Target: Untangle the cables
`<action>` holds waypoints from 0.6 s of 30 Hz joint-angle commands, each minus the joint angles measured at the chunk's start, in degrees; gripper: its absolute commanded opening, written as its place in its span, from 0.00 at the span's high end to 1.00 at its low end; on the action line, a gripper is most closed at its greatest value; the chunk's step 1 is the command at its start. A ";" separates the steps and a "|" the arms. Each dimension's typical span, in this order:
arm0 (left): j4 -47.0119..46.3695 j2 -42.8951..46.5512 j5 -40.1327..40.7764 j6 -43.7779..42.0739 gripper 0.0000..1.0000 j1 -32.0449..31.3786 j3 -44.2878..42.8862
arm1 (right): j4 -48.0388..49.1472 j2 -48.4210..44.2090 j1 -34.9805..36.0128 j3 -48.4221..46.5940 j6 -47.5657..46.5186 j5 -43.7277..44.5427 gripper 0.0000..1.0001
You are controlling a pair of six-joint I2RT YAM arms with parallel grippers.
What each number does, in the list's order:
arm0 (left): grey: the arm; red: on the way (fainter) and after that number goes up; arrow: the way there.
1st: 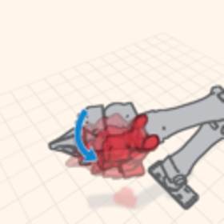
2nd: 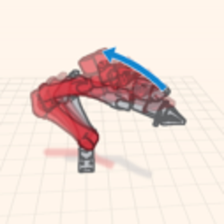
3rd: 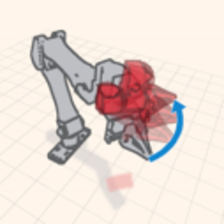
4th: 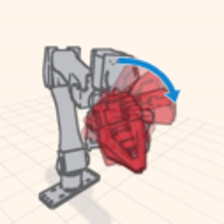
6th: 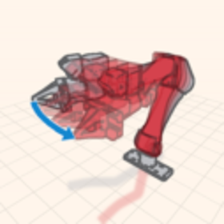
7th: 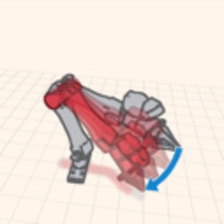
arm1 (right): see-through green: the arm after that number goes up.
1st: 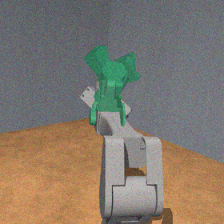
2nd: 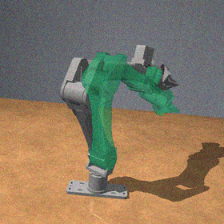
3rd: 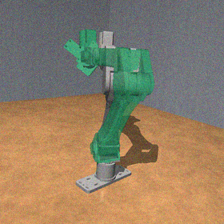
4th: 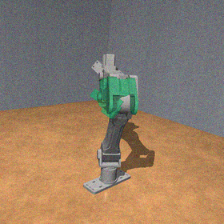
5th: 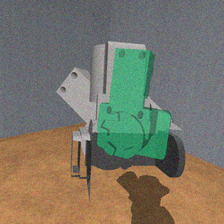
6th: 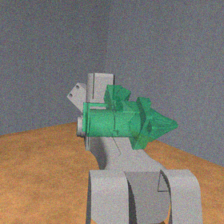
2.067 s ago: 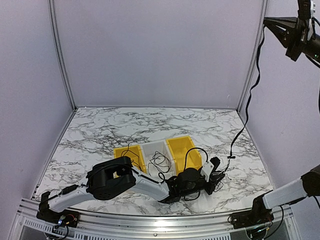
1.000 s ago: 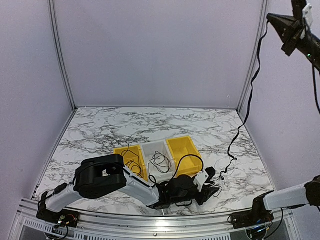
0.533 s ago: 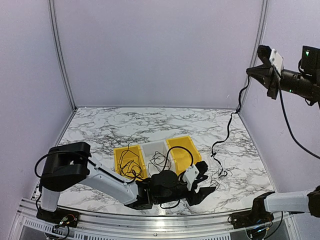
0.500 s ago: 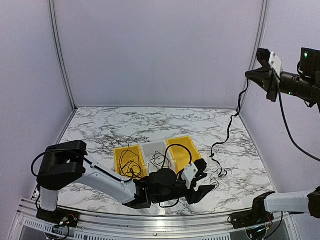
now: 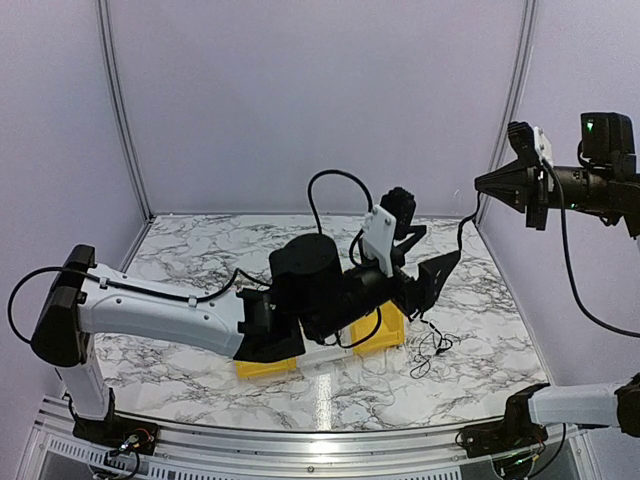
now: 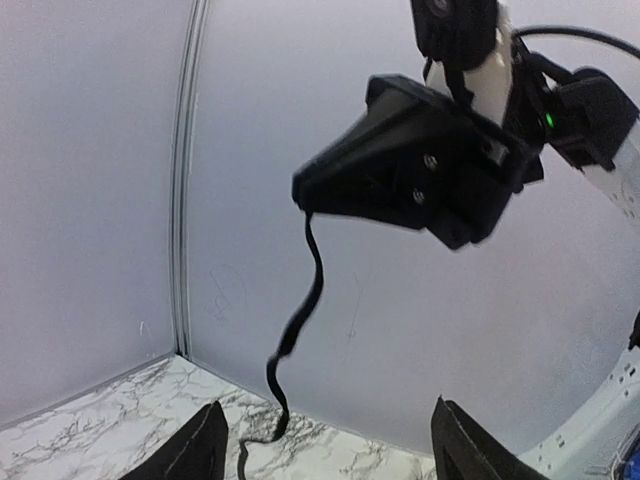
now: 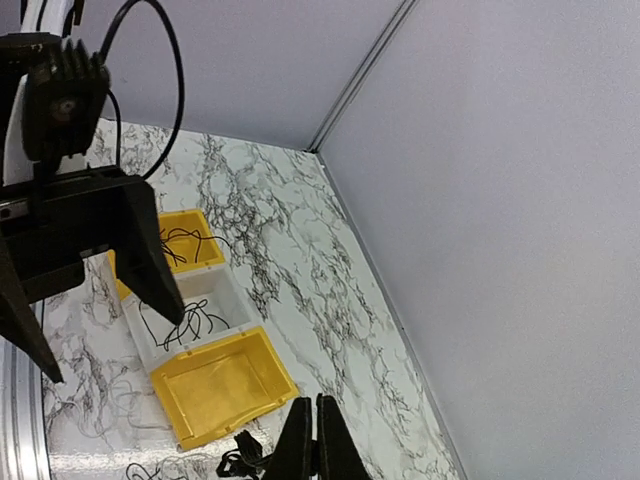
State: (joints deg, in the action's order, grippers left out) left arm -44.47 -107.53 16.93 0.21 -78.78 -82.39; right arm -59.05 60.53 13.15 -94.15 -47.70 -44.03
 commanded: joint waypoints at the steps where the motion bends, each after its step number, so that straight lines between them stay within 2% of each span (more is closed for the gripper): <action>1: 7.99 -3.63 -3.65 3.58 0.27 3.07 -9.20 | -1.01 -0.55 -0.15 0.42 1.77 -4.39 1.00; 7: 15.54 -10.01 -9.97 3.76 0.27 4.44 -21.67 | -0.35 -0.42 0.62 2.06 1.92 -3.23 1.00; 11: 19.49 -14.43 -10.78 5.34 0.34 5.22 -28.05 | 0.86 -0.50 1.47 3.85 2.34 -2.87 1.00; 15: 20.06 -16.30 -12.32 6.86 0.48 5.98 -30.40 | 1.88 -0.25 2.59 4.79 3.03 -2.09 1.00; 18: 20.21 -16.66 -13.14 7.93 0.68 6.57 -30.63 | 2.47 -0.12 3.48 5.41 3.27 -1.47 1.00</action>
State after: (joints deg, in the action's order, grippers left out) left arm -26.09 -123.90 5.91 6.31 -73.41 -110.93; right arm -58.50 60.49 15.18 -89.03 -45.76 -45.91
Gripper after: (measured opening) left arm 0.412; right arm 0.008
